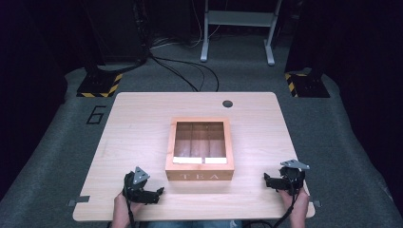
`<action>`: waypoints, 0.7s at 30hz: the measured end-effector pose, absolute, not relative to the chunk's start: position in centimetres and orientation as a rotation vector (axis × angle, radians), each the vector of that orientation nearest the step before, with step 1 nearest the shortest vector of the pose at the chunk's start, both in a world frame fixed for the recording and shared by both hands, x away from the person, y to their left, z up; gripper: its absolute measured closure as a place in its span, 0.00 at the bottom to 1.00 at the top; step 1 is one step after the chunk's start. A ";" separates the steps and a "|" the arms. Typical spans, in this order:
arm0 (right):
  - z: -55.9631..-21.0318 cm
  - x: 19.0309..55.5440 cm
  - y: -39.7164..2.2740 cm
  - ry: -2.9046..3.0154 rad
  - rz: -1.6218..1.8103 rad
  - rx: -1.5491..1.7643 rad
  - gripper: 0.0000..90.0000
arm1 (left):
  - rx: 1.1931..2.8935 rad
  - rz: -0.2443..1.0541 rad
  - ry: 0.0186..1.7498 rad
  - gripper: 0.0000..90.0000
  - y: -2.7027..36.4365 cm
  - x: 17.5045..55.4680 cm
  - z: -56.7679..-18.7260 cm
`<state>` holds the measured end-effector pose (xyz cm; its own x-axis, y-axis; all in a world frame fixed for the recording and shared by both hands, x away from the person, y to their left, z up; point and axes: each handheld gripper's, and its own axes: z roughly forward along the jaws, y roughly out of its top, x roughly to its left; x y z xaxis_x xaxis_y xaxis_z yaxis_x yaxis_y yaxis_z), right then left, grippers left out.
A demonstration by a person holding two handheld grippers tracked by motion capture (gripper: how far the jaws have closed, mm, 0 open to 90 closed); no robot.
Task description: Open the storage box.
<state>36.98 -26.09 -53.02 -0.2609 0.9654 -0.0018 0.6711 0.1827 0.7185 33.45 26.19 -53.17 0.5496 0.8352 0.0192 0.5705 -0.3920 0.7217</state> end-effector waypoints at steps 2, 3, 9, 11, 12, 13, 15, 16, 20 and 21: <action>-53.0 37.0 -26.1 2.004 0.847 1.533 0.00 | 2.111 0.504 1.126 0.02 26.2 33.5 -53.2; -53.0 37.0 -26.1 2.004 0.847 1.533 0.00 | 2.111 0.504 1.126 0.02 26.2 33.5 -53.2; -53.0 37.0 -26.1 2.004 0.847 1.533 0.00 | 2.111 0.504 1.126 0.02 26.2 33.5 -53.2; -53.0 37.0 -26.1 2.004 0.847 1.533 0.00 | 2.112 0.503 1.125 0.02 26.2 33.5 -53.2; -53.0 37.0 -26.1 2.004 0.847 1.533 0.00 | 2.111 0.505 1.126 0.02 26.2 33.5 -53.2; -53.0 37.0 -26.1 2.004 0.847 1.533 0.00 | 2.111 0.505 1.126 0.02 26.2 33.5 -53.2; -53.0 37.0 -26.1 2.004 0.847 1.533 0.00 | 2.112 0.504 1.126 0.02 26.2 33.5 -53.2; -53.0 37.0 -26.1 2.004 0.847 1.533 0.00 | 2.112 0.504 1.127 0.02 26.2 33.5 -53.2; -53.0 37.0 -26.1 2.004 0.847 1.533 0.00 | 2.111 0.505 1.130 0.01 26.2 33.5 -53.2; -53.0 37.0 -26.1 2.004 0.847 1.533 0.00 | 2.113 0.502 1.130 0.01 26.2 33.5 -53.2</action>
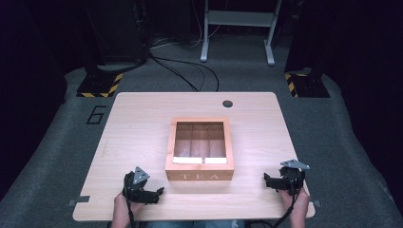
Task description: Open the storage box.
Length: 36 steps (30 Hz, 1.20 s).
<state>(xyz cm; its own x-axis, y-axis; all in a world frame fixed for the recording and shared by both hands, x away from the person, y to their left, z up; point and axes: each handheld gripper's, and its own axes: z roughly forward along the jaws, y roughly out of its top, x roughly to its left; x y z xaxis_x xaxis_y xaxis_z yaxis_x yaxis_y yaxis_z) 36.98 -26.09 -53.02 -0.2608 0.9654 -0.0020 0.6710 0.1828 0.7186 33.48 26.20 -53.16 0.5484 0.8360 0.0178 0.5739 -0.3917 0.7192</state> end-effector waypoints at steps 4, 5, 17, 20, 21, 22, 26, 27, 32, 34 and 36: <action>-53.0 37.0 -26.1 2.004 0.847 1.533 0.00 | 2.112 0.493 1.145 0.00 26.2 33.5 -53.2; -53.0 37.0 -26.1 2.004 0.847 1.533 0.00 | 2.102 0.496 1.150 0.00 26.1 33.5 -53.2; -53.0 37.0 -26.1 2.004 0.847 1.533 0.00 | 2.012 0.465 1.076 0.00 25.1 33.9 -52.4; -53.0 37.0 -26.1 2.004 0.847 1.533 0.00 | 1.962 0.446 1.068 0.00 25.0 33.9 -52.1; -53.0 37.0 -26.1 2.004 0.847 1.533 0.00 | 1.922 0.440 1.061 0.00 25.0 33.9 -51.7; -53.0 37.0 -26.1 2.004 0.847 1.533 0.00 | 1.917 0.441 1.045 0.00 25.0 34.0 -51.5; -53.0 37.0 -26.1 2.004 0.847 1.533 0.00 | 1.898 0.425 1.026 0.00 24.7 34.2 -50.9; -53.0 37.0 -26.1 2.004 0.847 1.533 0.00 | 1.900 0.423 1.010 0.00 24.4 34.4 -50.6; -53.0 37.0 -26.1 2.004 0.847 1.533 0.00 | 1.909 0.429 0.981 0.00 23.7 34.7 -50.3; -53.0 37.0 -26.1 2.004 0.847 1.533 0.00 | 1.916 0.430 0.960 0.02 23.3 34.9 -50.1; -53.0 37.0 -26.1 2.004 0.847 1.532 0.00 | 1.910 0.438 0.957 0.04 23.2 34.9 -50.1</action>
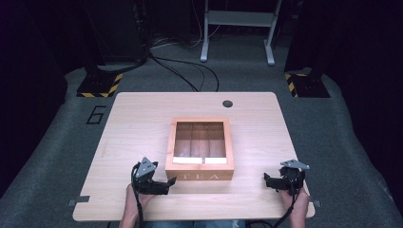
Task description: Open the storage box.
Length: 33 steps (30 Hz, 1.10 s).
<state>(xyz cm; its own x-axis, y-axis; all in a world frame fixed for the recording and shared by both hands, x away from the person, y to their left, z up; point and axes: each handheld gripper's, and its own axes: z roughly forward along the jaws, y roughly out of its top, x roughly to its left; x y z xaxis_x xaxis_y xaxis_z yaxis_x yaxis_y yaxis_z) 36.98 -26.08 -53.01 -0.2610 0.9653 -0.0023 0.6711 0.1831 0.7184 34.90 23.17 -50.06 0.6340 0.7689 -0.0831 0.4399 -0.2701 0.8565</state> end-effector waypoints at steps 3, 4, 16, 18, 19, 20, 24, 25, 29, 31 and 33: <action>-53.0 37.0 -26.1 2.003 0.847 1.533 0.00 | 1.914 0.422 0.937 0.08 22.9 35.0 -49.8; -53.0 37.0 -26.1 2.004 0.847 1.533 0.00 | 1.914 0.422 0.937 0.10 22.9 35.0 -49.8; -53.0 37.0 -26.1 2.003 0.847 1.532 0.00 | 1.916 0.426 0.924 0.29 22.5 35.2 -49.4; -53.0 37.0 -26.1 2.003 0.847 1.533 0.00 | 1.916 0.426 0.920 0.32 22.5 35.2 -49.4; -53.0 37.0 -26.1 2.003 0.847 1.533 0.00 | 1.910 0.433 0.911 0.33 22.4 35.2 -49.5; -53.0 37.0 -26.1 2.003 0.847 1.532 0.00 | 1.910 0.433 0.911 0.34 22.4 35.2 -49.5; -53.0 37.0 -26.1 2.003 0.847 1.532 0.00 | 1.911 0.430 0.911 0.34 22.4 35.1 -49.5; -53.0 37.0 -26.1 2.003 0.847 1.532 0.00 | 1.907 0.429 0.912 0.34 22.3 35.1 -49.5; -53.0 37.0 -26.1 2.003 0.847 1.532 0.00 | 1.900 0.448 0.910 0.34 22.3 35.0 -49.6; -53.0 37.0 -26.1 2.003 0.847 1.532 0.00 | 1.893 0.447 0.911 0.34 22.3 34.9 -49.6; -53.0 37.0 -26.1 2.003 0.847 1.532 0.00 | 1.889 0.440 0.909 0.34 22.3 34.9 -49.7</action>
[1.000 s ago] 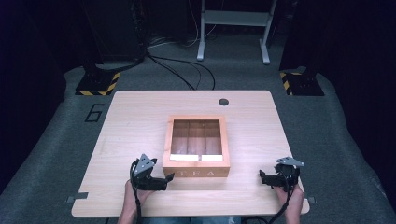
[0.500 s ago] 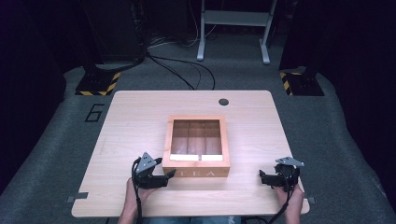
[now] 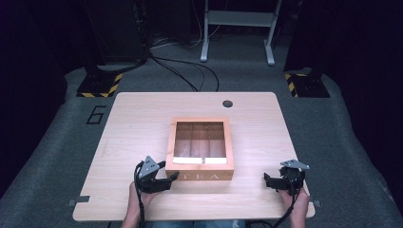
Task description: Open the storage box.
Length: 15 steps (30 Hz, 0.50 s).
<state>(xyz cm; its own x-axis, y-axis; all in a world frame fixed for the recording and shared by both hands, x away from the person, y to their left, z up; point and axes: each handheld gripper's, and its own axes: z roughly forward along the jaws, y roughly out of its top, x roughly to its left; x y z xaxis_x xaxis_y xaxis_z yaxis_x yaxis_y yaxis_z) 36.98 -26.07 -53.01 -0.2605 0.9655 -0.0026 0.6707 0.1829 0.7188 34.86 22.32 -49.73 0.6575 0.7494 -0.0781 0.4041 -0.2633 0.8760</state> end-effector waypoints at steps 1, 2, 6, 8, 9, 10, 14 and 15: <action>-53.0 37.0 -26.1 2.003 0.847 1.532 0.00 | 1.889 0.440 0.909 0.34 22.3 34.9 -49.7; -53.0 37.0 -26.1 2.003 0.847 1.532 0.00 | 1.877 0.449 0.909 0.34 22.3 34.8 -49.9; -53.0 37.0 -26.1 2.003 0.847 1.532 0.00 | 1.881 0.448 0.906 0.34 22.3 34.8 -49.8; -53.0 37.0 -26.1 2.003 0.847 1.532 0.00 | 1.884 0.463 0.902 0.34 22.3 34.8 -49.8; -53.0 37.0 -26.1 2.003 0.847 1.532 0.00 | 1.884 0.463 0.902 0.34 22.3 34.8 -49.8; -53.0 37.0 -26.1 2.003 0.847 1.532 0.00 | 1.891 0.465 0.898 0.34 22.3 34.8 -49.8; -53.0 37.0 -26.1 2.003 0.847 1.532 0.00 | 1.882 0.481 0.893 0.34 22.3 34.8 -49.8; -53.0 37.0 -26.1 2.002 0.847 1.532 0.00 | 1.883 0.481 0.894 0.34 22.3 34.8 -49.8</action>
